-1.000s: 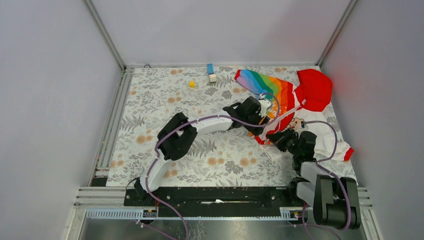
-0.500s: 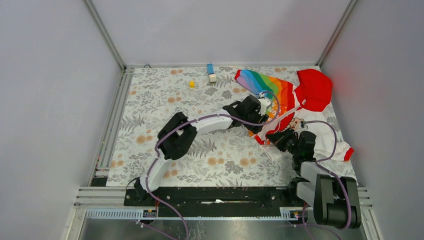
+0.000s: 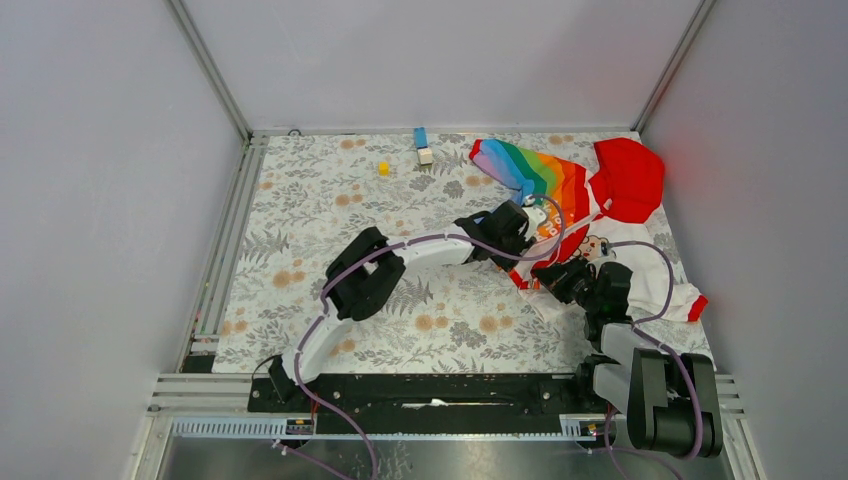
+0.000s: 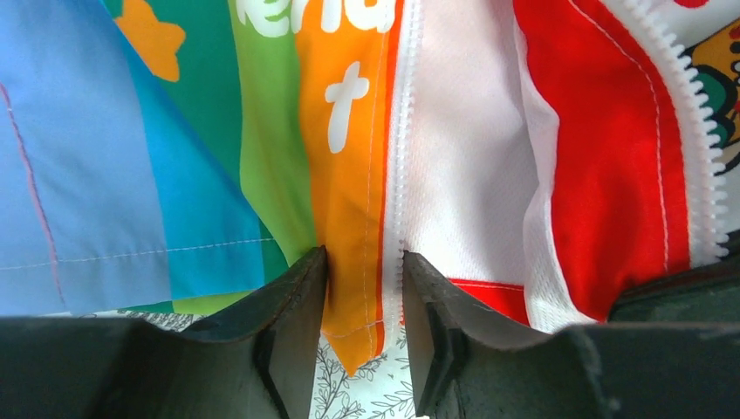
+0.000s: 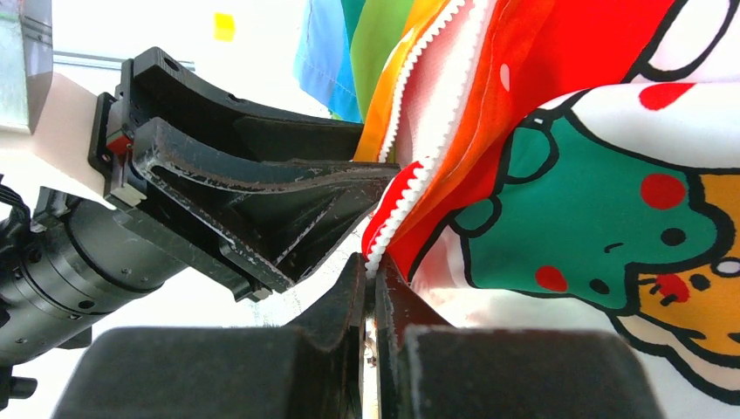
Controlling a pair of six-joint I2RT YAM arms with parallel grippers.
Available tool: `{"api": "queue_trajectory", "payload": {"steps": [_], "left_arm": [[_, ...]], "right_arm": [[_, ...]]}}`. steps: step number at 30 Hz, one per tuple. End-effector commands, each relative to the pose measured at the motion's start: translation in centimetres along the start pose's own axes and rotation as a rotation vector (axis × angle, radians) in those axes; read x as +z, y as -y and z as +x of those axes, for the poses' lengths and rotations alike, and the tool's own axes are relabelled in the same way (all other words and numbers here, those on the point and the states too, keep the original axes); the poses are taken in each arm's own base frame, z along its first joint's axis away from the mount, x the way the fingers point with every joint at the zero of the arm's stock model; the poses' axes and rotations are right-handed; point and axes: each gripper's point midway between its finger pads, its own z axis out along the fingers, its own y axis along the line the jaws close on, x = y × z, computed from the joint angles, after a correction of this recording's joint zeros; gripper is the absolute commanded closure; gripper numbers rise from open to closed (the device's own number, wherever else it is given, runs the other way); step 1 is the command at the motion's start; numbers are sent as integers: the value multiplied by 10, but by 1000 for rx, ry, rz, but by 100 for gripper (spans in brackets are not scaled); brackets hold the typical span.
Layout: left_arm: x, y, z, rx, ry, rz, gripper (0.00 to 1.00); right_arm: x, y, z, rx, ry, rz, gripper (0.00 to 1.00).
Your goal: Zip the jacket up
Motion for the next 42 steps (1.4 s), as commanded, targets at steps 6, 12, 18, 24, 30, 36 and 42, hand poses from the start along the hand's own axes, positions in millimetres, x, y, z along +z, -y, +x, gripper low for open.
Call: {"api": "queue_trajectory", "payload": {"steps": [6, 12, 18, 24, 30, 36, 42], "left_arm": [[-20, 14, -60, 15, 154, 55, 61], [-41, 19, -84, -33, 293, 210, 64], [-63, 12, -101, -335, 398, 331, 100], [-66, 12, -103, -381, 436, 334, 100], [-64, 24, -98, -390, 435, 356, 100], [-63, 29, -91, -336, 458, 240, 100], [-66, 37, -94, -330, 498, 231, 100]], "right_arm": [[9, -4, -13, 12, 10, 68, 100], [16, 2, -18, 140, 50, 139, 100], [17, 8, -25, 157, 124, 190, 100], [26, 7, -22, 165, 119, 188, 100], [34, -4, -21, 135, 124, 177, 100], [37, 7, -21, 165, 154, 198, 100], [42, 8, -20, 210, 153, 183, 100]]}}
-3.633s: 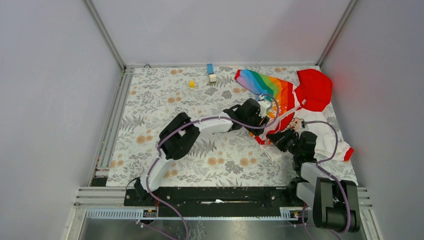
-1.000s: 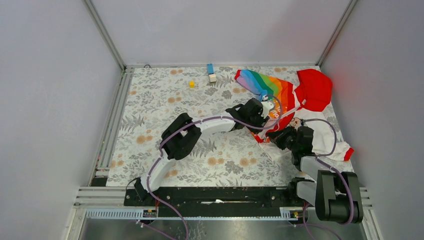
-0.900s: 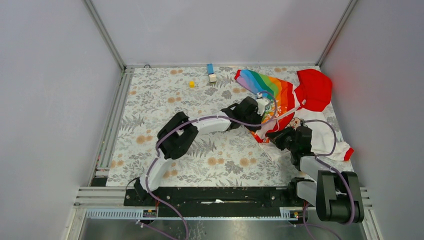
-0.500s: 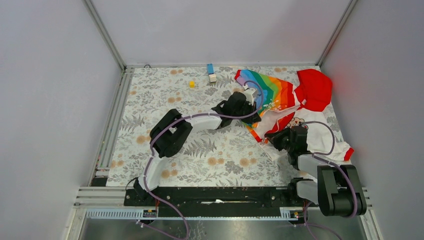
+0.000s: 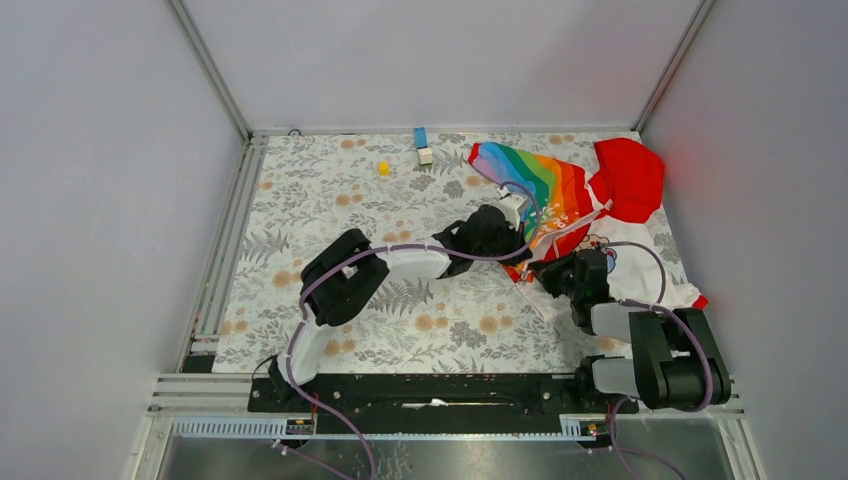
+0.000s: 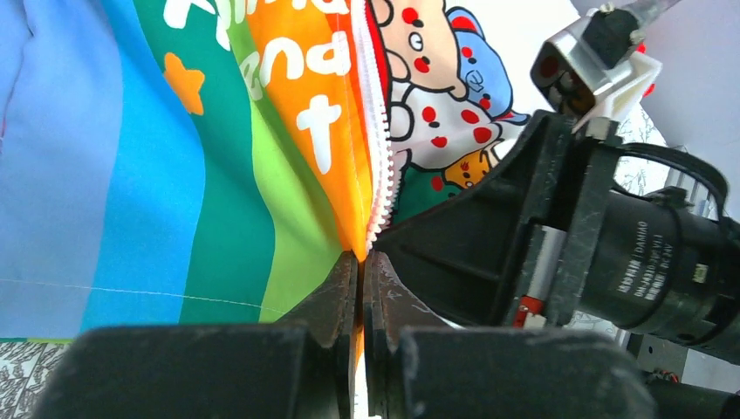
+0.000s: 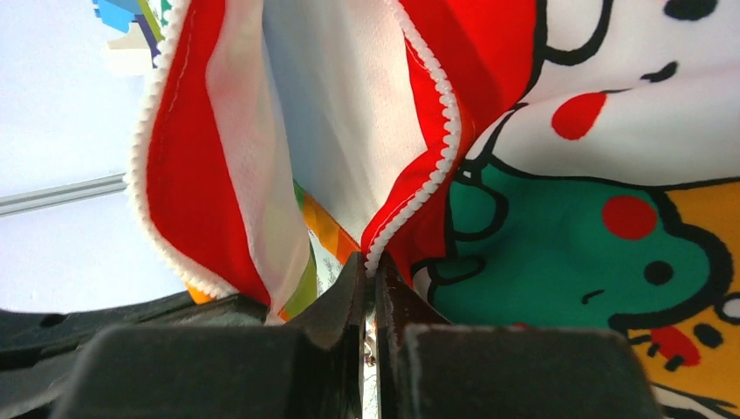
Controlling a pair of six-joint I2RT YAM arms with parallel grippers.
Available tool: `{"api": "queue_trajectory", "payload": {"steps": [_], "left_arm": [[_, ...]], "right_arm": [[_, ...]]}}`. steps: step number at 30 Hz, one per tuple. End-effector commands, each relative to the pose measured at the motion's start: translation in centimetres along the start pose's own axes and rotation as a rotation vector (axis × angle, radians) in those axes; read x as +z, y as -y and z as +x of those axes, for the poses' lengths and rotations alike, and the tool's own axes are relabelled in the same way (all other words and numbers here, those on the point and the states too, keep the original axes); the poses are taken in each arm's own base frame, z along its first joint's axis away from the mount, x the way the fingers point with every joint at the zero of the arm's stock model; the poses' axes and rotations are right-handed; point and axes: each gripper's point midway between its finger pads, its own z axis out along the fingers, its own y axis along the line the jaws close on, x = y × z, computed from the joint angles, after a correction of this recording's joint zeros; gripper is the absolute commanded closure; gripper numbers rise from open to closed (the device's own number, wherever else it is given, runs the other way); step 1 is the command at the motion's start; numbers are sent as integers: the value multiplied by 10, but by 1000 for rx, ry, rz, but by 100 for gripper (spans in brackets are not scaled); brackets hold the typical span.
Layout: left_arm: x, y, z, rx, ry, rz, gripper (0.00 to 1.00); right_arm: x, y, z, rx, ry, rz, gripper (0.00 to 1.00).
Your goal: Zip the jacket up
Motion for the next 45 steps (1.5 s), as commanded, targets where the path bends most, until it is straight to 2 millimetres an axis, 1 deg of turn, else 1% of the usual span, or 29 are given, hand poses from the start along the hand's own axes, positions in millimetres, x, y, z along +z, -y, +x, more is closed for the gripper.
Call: {"api": "queue_trajectory", "payload": {"steps": [1, 4, 8, 14, 18, 23, 35, 45], "left_arm": [[-14, 25, -52, 48, 169, 26, 100], [-13, 26, -51, 47, 178, 20, 100], [-10, 21, -50, 33, 182, -7, 100], [-10, 21, -58, 44, 210, -14, 100], [-8, 19, -54, 42, 198, -12, 100], [-5, 21, -45, 34, 173, 13, 100], [-1, 26, -38, 29, 149, 47, 100], [2, 25, -34, 6, 126, 47, 100]], "right_arm": [[4, -15, -11, 30, 52, -56, 100], [2, -15, -11, 42, 64, -74, 100], [-4, -12, -13, 42, 94, -76, 100], [-7, -13, -14, 36, 106, -94, 100], [-7, -16, -14, 34, 106, -114, 100], [-7, -15, -15, 30, 117, -120, 100], [-6, -19, -16, 16, 116, -128, 100], [-8, -18, -18, 6, 130, -126, 100]]}}
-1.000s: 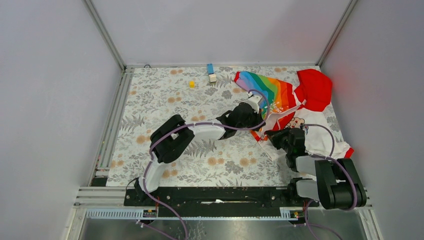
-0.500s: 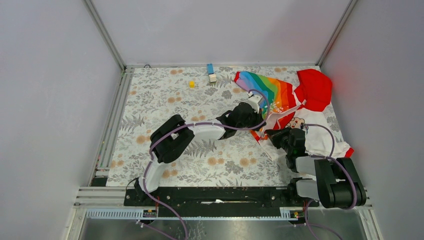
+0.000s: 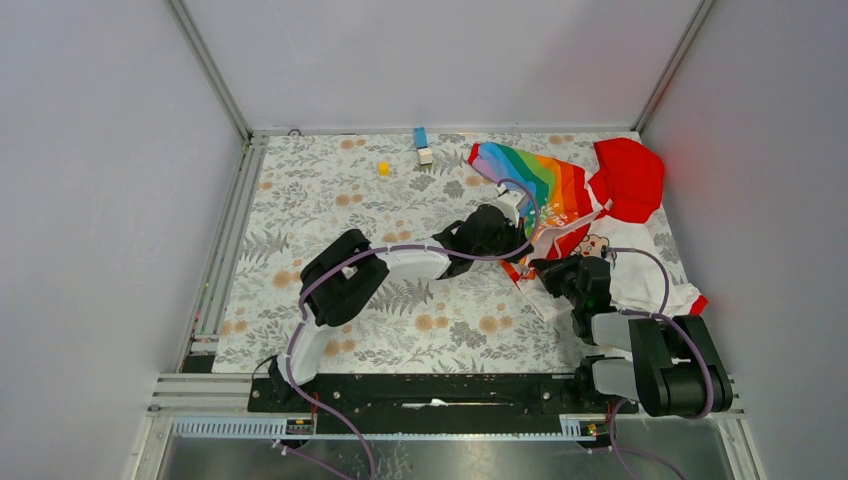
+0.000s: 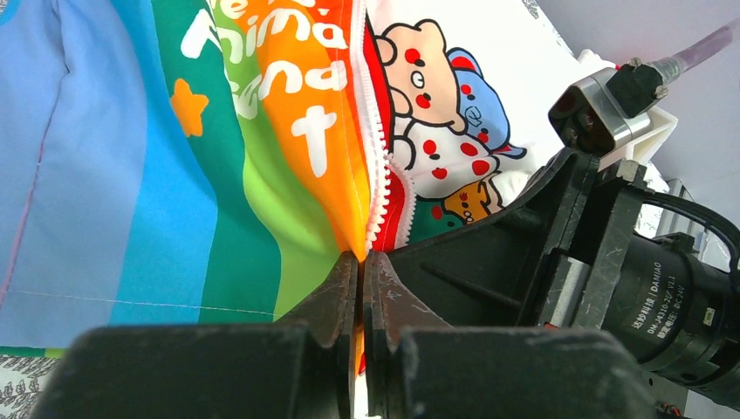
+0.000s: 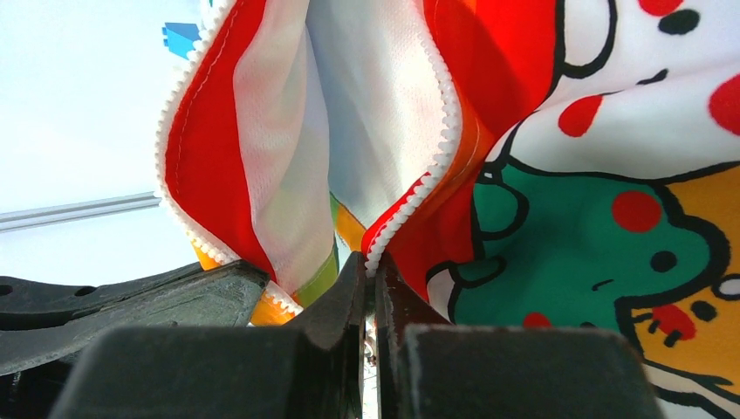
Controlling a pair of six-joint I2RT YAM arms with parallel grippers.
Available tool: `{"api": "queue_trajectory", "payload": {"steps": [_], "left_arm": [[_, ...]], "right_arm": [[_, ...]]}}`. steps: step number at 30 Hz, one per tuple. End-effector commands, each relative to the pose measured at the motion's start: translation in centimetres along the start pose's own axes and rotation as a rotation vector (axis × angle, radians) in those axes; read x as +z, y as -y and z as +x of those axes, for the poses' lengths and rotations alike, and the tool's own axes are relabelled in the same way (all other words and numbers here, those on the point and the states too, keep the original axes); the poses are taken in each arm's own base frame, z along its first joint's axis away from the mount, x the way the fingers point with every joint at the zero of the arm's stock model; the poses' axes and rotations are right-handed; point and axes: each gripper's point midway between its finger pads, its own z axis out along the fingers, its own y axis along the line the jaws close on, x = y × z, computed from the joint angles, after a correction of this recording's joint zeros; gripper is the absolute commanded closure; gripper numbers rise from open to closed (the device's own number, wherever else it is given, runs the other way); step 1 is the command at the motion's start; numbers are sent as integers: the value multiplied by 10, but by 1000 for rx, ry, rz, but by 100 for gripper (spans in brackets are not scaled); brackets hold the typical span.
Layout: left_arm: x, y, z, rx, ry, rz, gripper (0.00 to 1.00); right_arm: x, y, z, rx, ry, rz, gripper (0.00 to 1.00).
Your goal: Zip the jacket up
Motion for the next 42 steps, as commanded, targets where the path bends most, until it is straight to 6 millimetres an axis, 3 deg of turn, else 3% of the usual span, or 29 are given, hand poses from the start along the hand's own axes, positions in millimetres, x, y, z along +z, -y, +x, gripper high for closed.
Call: {"api": "queue_trajectory", "payload": {"steps": [1, 25, 42], "left_arm": [[2, 17, -20, -3, 50, 55, 100], [9, 17, -17, 7, 36, 67, 100], [3, 18, -24, 21, 65, 64, 100]], "right_arm": [[0, -9, -9, -32, 53, -36, 100], [0, -15, -6, -44, 34, -66, 100], [1, -13, -4, -44, 22, -66, 100]]}}
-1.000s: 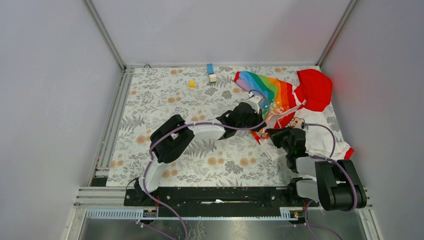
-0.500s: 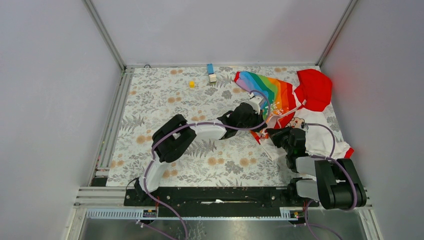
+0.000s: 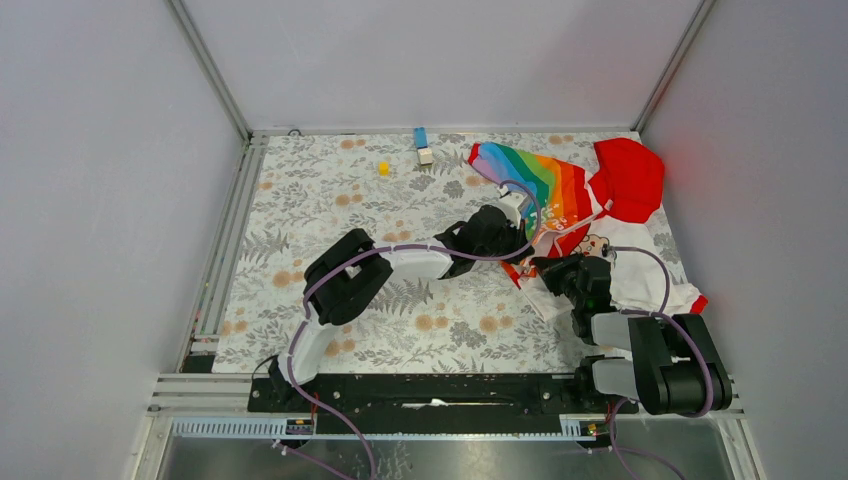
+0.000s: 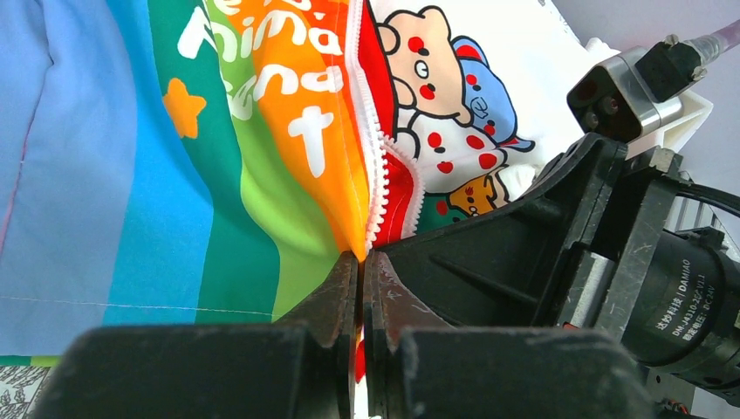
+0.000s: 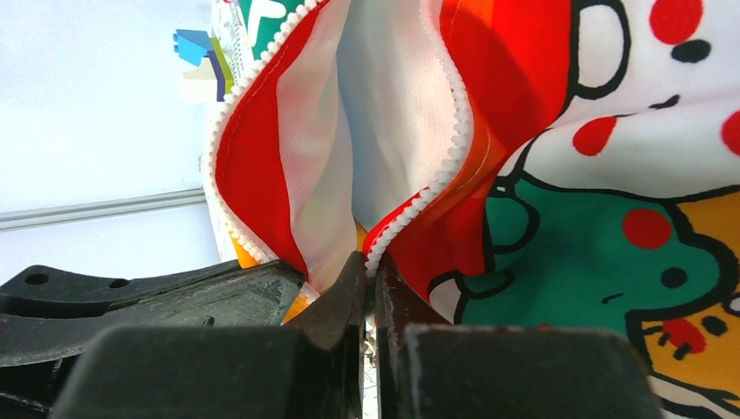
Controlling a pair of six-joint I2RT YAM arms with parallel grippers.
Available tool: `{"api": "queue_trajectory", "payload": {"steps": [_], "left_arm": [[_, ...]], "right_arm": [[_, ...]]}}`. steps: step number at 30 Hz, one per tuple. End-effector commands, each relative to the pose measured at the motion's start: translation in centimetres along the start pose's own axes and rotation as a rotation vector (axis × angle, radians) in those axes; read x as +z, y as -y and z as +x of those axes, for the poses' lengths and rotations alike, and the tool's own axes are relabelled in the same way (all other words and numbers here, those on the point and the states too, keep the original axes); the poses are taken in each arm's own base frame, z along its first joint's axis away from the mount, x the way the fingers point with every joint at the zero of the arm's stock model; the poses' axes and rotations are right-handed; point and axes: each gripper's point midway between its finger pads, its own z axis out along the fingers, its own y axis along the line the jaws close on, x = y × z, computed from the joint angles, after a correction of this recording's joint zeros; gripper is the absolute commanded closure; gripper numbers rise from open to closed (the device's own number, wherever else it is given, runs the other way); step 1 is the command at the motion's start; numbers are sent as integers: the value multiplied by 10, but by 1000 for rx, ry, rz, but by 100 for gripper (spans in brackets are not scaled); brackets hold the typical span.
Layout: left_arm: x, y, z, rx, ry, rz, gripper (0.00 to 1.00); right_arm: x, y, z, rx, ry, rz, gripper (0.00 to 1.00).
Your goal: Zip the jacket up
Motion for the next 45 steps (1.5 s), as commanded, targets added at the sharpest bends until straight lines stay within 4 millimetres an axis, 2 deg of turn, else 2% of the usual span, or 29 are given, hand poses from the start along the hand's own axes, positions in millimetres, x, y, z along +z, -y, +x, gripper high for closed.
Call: {"api": "queue_trajectory", "payload": {"steps": [1, 14, 20, 26, 32, 38, 45], "left_arm": [[-3, 21, -33, 25, 90, 63, 100], [-5, 23, -42, 49, 108, 58, 100], [-4, 24, -35, 39, 89, 68, 100], [-10, 29, -47, 49, 106, 64, 100], [-6, 24, -45, 27, 81, 36, 100], [-8, 26, -55, 5, 88, 16, 100], [-3, 23, -42, -1, 55, 23, 100]], "right_arm": [[0, -11, 0, -27, 1, -51, 100], [0, -9, 2, -25, -9, -51, 100], [-1, -7, 1, -25, 0, -39, 100], [-1, -5, 0, -24, 7, -29, 100], [-1, -6, -1, -29, 9, -36, 100], [-3, -7, -2, -37, 17, -42, 100], [-4, -10, -3, -48, 26, -57, 100]]}}
